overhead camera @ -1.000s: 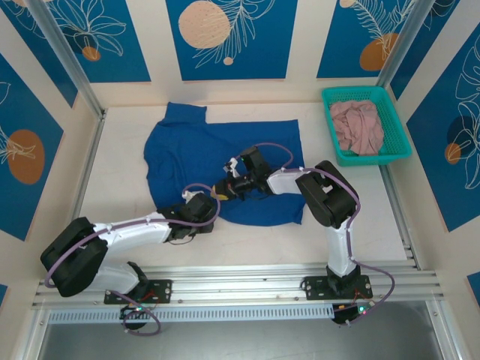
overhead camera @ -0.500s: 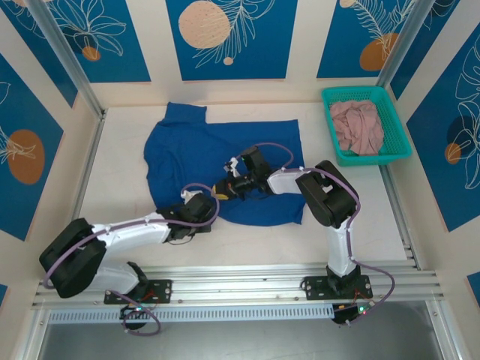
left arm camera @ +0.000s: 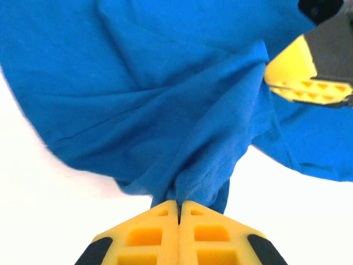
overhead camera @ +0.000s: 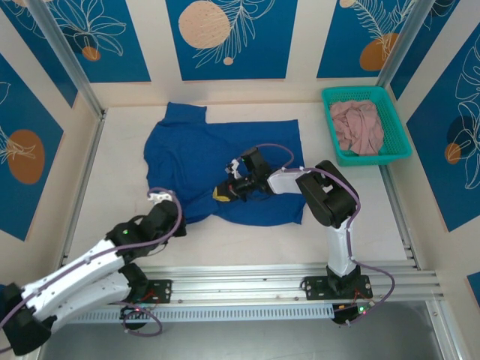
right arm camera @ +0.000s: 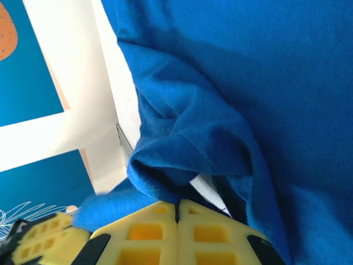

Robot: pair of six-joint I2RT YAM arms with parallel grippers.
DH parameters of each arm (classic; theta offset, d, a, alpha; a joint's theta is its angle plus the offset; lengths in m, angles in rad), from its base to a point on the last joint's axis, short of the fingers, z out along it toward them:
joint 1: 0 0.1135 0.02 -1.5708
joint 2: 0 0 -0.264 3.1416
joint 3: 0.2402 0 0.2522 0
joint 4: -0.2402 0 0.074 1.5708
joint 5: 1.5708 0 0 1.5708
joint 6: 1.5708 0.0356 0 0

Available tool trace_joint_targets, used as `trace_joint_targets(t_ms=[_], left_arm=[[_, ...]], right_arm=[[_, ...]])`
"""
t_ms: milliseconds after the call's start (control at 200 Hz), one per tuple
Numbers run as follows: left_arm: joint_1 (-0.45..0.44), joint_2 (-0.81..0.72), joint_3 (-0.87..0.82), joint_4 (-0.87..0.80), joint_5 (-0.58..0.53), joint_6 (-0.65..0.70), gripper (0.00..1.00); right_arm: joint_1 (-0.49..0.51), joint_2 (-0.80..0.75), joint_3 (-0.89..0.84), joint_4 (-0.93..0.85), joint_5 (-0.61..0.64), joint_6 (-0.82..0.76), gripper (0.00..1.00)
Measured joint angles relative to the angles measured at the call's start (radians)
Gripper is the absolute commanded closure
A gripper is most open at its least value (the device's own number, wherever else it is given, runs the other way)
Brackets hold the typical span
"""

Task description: Fold the inside-out t-shirt

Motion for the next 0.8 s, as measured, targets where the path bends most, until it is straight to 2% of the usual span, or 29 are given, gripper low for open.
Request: trace_joint_targets(t_ms=[155, 320, 385, 590, 800], left_arm=[[0.045, -0.082, 0.000, -0.055, 0.004, 0.008, 1.00], [0.062, -0.028, -0.001, -0.049, 0.039, 0.030, 1.00], [0.064, -0.002, -0.001, -0.041, 0.050, 0.034, 1.00], [0.093, 0.035, 0.000, 0.028, 0.065, 0.066, 1.00], [0.098, 0.215, 0.060, 0.165, 0.154, 0.155, 1.00]], right_arm=[[0.004, 0.000, 0.007, -0.035, 0.003, -0.024, 0.99], [0.007, -0.016, 0.031, -0.129, 0.039, -0.104, 0.75], [0.005, -0.059, 0.026, -0.201, 0.077, -0.153, 0.69], [-0.016, -0.393, -0.087, -0.429, 0.256, -0.292, 0.60], [-0.088, -0.723, -0.251, -0.718, 0.620, -0.354, 0.55]])
